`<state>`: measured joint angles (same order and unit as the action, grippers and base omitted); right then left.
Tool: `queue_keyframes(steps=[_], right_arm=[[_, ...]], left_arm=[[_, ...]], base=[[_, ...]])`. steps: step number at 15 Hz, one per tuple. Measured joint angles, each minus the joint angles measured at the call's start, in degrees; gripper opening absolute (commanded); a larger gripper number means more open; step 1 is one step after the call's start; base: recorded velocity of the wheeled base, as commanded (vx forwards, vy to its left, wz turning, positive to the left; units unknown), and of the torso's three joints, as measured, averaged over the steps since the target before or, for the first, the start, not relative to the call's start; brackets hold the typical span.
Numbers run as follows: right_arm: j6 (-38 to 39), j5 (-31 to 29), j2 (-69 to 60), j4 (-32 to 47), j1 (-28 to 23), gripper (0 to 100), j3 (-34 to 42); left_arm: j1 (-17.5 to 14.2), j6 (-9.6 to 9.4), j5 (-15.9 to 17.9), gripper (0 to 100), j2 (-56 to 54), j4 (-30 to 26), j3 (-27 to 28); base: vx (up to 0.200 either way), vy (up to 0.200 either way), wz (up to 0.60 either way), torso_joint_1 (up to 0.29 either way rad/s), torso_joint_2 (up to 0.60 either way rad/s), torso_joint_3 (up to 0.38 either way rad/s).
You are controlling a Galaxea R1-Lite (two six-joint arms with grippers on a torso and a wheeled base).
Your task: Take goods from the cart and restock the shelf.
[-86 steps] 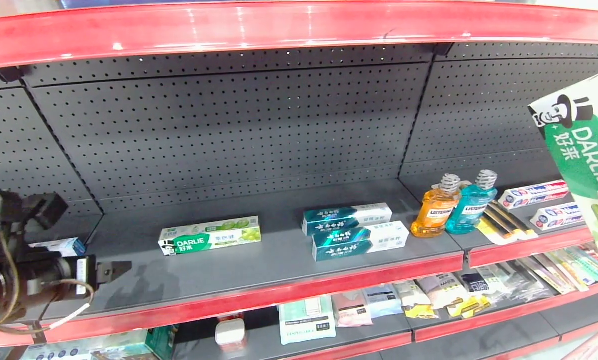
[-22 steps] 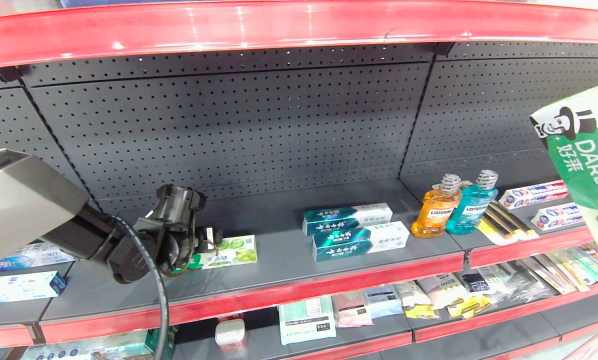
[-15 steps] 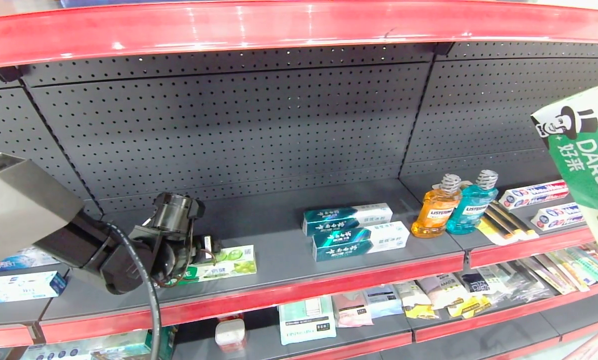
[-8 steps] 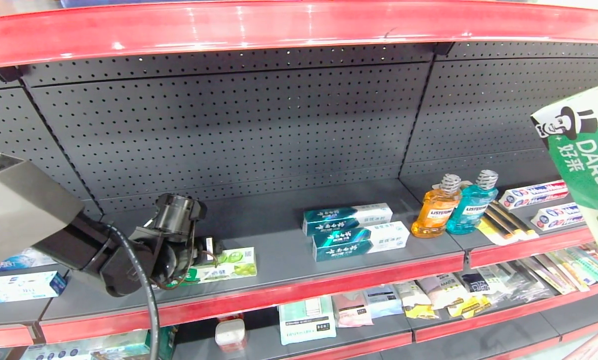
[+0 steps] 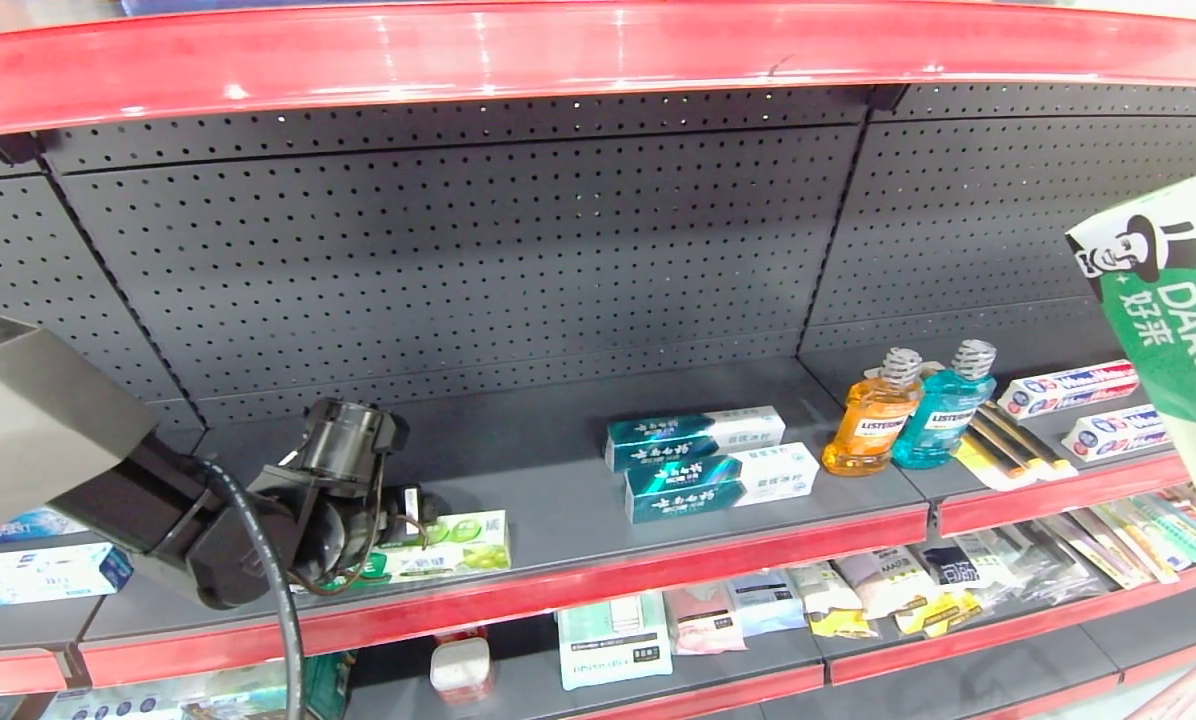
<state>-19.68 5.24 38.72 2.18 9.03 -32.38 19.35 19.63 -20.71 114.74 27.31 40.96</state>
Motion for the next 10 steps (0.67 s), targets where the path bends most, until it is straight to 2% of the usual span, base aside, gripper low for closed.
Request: queue_keyframes(steps=[10], right_arm=[[0.0, 0.0, -0.9, 0.1, 0.0, 0, 0.2]], left_arm=[[-0.1, 0.07, -0.9, 100, -1.1, 0.1, -3.1]], base=[[0.0, 0.0, 0.0, 0.0, 0.0, 0.0]])
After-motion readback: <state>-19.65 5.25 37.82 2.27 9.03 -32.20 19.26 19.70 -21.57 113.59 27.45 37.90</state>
